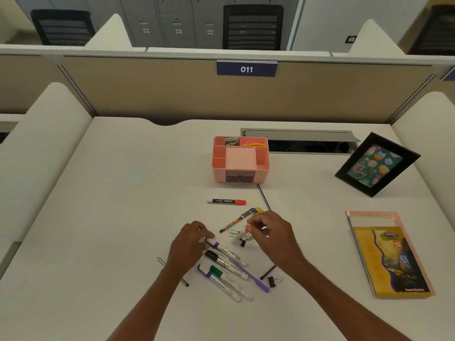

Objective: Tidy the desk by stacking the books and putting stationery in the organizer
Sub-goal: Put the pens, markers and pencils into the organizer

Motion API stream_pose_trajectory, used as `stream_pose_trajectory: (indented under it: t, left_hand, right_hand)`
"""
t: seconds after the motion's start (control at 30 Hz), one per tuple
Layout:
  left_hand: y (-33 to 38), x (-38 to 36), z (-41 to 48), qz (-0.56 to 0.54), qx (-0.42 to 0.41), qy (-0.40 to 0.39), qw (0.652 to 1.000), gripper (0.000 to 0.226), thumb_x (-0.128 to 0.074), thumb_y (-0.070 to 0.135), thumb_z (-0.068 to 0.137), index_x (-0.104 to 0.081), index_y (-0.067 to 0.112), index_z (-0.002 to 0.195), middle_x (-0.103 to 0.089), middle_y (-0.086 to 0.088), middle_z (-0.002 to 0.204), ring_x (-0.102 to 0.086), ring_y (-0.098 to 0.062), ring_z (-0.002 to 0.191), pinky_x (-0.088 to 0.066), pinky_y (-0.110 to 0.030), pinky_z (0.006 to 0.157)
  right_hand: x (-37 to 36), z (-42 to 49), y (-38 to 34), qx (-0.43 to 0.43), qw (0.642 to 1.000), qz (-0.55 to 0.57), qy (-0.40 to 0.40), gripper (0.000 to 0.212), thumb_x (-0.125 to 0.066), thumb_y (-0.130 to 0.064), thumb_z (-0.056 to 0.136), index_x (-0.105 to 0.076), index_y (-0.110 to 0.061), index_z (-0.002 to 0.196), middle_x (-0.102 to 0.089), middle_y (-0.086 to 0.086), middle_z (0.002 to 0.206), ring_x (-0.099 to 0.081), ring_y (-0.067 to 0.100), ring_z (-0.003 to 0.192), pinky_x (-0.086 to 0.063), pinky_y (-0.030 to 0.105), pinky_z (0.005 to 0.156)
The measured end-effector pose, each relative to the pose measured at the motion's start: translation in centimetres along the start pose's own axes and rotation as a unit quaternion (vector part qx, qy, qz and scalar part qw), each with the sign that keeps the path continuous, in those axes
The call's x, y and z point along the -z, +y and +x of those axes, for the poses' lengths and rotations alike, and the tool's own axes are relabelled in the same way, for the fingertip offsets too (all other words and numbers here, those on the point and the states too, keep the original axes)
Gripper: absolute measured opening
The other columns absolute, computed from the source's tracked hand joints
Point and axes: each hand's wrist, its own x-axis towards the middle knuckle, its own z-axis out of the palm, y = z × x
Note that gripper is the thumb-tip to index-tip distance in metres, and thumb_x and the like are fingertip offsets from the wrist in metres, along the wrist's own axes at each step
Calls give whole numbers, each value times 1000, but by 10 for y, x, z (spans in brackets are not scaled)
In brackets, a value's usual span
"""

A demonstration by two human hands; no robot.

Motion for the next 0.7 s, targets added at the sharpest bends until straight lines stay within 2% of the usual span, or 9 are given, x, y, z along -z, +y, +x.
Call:
stream_pose_trajectory:
  t: [0.17,0.23,0.3,0.37,0.43,0.53,0.7]
  left_hand:
    - [-7,-4,-1,-30,-12,17,999,30,-82,15,86,-77,35,108,-60,18,111,-56,-8,103,-57,-30,80]
    - [-11,-5,-1,-40,-13,25,999,33,-82,16,86,-75,34,113,-61,17,115,-56,-8,106,-59,-35,83]
    - [-11,-7,-6,-51,-7,22,998,47,-78,21,91,-65,31,135,-59,13,135,-54,-9,123,-55,-36,101]
    - [-8,-11,-17,-52,-7,21,998,63,-72,24,96,-48,33,154,-45,13,156,-42,-8,142,-42,-30,115]
    - [-5,-17,-30,-42,-21,23,999,66,-68,22,99,-40,38,157,-39,15,161,-38,-5,145,-39,-27,115]
    - [-6,-25,-41,-47,-25,27,998,68,-67,16,98,-39,36,157,-47,9,156,-46,-10,142,-43,-29,116]
    - [6,-15,-32,-35,15,53,998,60,-61,22,103,-41,32,158,-50,9,153,-46,-10,141,-39,-20,109]
  right_hand:
    - [15,26,-22,28,999,10,18,18,-79,-11,90,-77,-19,105,-70,-10,100,-68,11,93,-60,24,80]
    - [20,36,-29,37,999,9,25,17,-79,-11,90,-77,-19,105,-70,-10,101,-68,10,95,-59,19,80]
    - [24,44,-35,42,999,2,28,16,-78,-12,91,-77,-18,106,-69,-12,103,-67,7,97,-58,16,80]
    - [26,49,-37,46,998,-5,41,16,-78,-13,92,-77,-18,107,-69,-12,103,-67,7,97,-59,16,80]
    - [27,56,-38,52,997,-16,48,15,-77,-14,92,-77,-18,107,-70,-10,103,-67,7,96,-60,18,81]
    - [31,68,-44,73,995,-34,62,15,-77,-14,93,-76,-18,108,-70,-9,104,-66,4,96,-59,17,81]
    - [43,109,-65,118,985,-60,111,13,-77,-13,93,-74,-13,106,-69,-7,103,-66,4,93,-56,13,79]
